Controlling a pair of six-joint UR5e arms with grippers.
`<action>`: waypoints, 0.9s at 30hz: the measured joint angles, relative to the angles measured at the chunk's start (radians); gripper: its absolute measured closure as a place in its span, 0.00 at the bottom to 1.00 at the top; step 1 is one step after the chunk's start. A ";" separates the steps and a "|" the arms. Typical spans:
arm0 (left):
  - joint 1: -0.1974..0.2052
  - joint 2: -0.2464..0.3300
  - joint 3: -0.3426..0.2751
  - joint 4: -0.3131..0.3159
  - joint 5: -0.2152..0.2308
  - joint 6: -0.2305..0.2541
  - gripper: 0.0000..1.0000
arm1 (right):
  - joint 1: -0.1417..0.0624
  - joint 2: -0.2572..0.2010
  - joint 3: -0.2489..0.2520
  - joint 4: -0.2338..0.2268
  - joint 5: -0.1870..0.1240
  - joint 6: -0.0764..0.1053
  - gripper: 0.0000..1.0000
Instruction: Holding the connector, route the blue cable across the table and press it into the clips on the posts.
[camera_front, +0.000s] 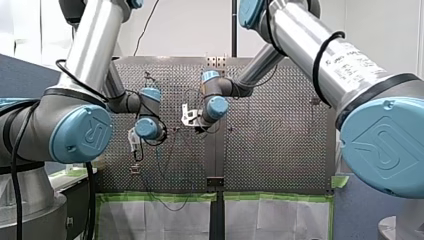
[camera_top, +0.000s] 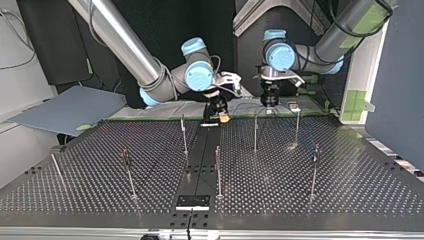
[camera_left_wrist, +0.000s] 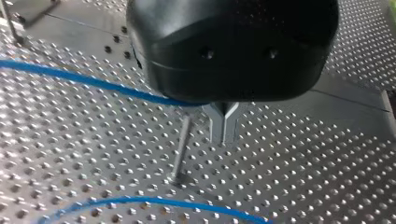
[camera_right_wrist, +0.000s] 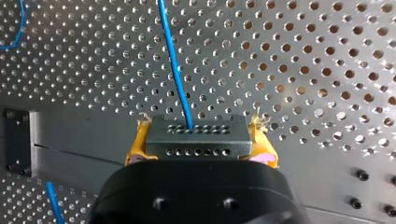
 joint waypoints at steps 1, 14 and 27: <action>0.000 -0.007 0.004 0.002 0.000 0.000 1.00 | -0.002 0.001 0.000 0.000 0.000 0.000 1.00; -0.001 -0.023 0.036 -0.034 -0.016 0.014 1.00 | -0.008 0.002 0.000 -0.001 -0.003 -0.007 1.00; -0.015 0.015 0.037 -0.101 -0.033 0.016 1.00 | -0.010 0.001 -0.009 -0.002 -0.009 -0.009 1.00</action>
